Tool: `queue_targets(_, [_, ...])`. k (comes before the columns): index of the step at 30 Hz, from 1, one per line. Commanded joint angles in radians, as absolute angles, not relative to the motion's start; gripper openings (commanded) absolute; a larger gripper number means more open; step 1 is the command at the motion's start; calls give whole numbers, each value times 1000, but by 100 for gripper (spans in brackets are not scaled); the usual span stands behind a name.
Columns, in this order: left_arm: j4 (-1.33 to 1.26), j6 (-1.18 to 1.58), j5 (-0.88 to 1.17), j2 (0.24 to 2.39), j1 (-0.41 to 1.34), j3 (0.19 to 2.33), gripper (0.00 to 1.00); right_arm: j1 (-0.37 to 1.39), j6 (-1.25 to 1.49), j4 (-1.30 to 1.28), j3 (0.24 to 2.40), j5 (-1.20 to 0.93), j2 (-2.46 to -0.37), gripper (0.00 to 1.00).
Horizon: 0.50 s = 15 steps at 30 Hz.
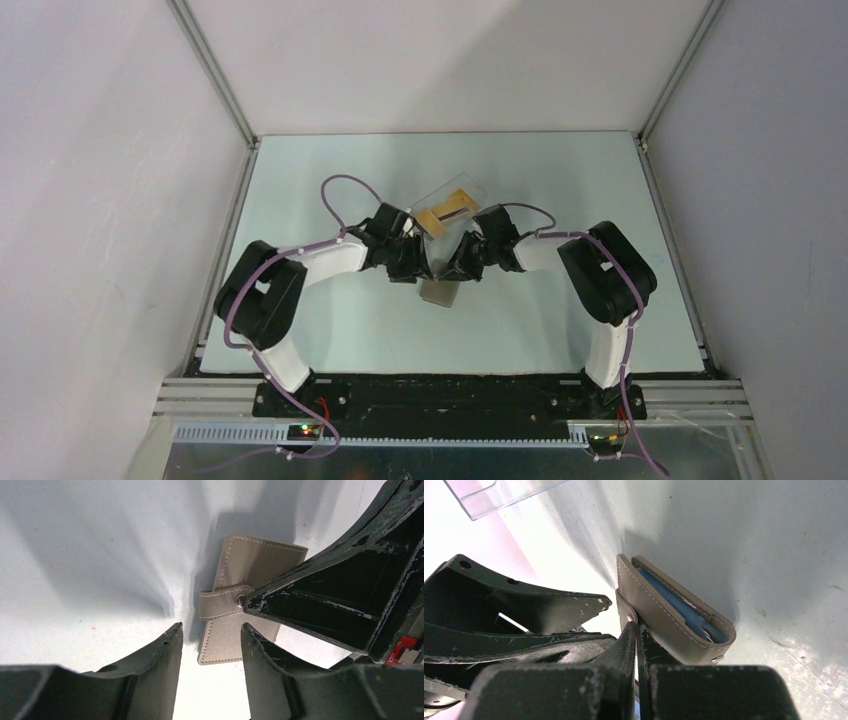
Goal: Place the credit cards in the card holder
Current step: Close the card holder at the center of the board.
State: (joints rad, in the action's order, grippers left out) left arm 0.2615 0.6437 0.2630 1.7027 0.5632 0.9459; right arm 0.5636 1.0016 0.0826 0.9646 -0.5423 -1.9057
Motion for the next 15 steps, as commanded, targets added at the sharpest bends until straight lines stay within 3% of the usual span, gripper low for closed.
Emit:
queue_targets(1, [290,605,221,1682,560,995,51,580,974,9,972,-462,-1930,0])
queue_targets(15, [290,608,212,1771,599,1034,53,594,954,-72,973,-425,-1944,0])
